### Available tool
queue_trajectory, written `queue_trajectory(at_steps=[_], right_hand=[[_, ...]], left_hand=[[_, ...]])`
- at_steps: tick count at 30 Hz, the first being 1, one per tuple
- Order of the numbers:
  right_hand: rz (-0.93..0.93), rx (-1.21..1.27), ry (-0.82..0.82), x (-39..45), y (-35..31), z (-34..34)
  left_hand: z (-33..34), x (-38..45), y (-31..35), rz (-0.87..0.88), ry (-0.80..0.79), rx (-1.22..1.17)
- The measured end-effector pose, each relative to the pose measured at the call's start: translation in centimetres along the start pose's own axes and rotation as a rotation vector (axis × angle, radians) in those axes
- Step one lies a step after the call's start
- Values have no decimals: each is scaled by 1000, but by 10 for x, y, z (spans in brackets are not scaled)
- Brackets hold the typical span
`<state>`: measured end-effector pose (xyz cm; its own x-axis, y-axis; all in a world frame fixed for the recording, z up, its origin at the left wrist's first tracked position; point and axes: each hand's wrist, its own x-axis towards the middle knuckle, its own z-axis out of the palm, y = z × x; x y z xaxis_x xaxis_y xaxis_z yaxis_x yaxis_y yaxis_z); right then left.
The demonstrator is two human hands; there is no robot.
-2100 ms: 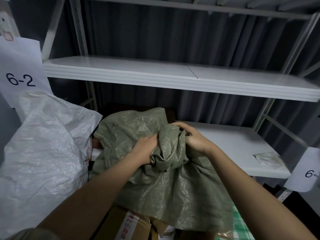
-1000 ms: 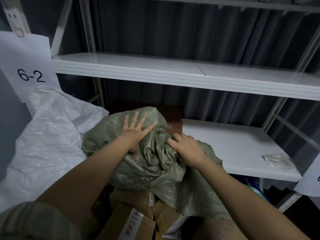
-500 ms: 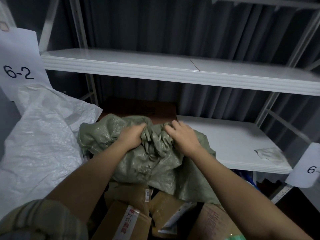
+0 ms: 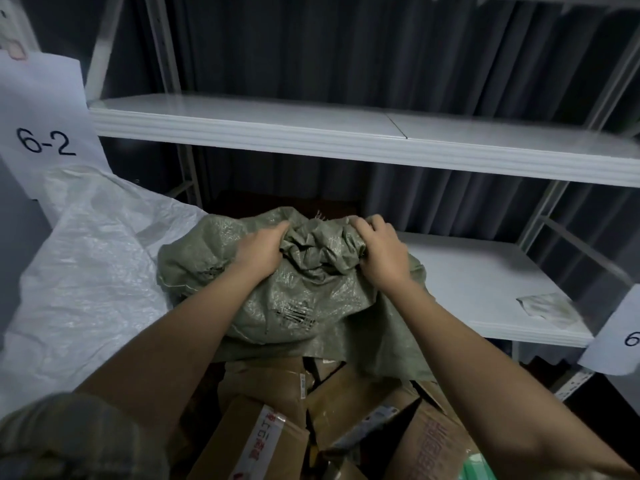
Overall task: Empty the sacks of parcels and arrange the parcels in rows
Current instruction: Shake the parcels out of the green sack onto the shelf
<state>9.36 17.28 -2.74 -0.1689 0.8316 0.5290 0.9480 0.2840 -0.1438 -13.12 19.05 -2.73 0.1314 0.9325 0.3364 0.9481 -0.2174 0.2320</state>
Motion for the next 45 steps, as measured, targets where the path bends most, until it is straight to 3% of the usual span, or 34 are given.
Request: queue_trajectory(at_steps=[16, 20, 27, 38, 42, 45], right_hand=[[87, 219, 99, 22, -17, 3], [70, 317, 166, 24, -21, -3], [112, 335, 7, 26, -21, -18], [162, 338, -61, 21, -14, -26], [195, 358, -59, 18, -12, -25], [238, 401, -32, 16, -10, -25]], left_hand=[[-17, -5, -3, -86, 154, -96], [-16, -2, -5, -80, 208, -218], [-12, 2, -8, -66, 251, -232], [-19, 1, 5, -120, 233, -222], [-23, -3, 12, -103, 212, -361], [-33, -14, 24, 8, 112, -639]])
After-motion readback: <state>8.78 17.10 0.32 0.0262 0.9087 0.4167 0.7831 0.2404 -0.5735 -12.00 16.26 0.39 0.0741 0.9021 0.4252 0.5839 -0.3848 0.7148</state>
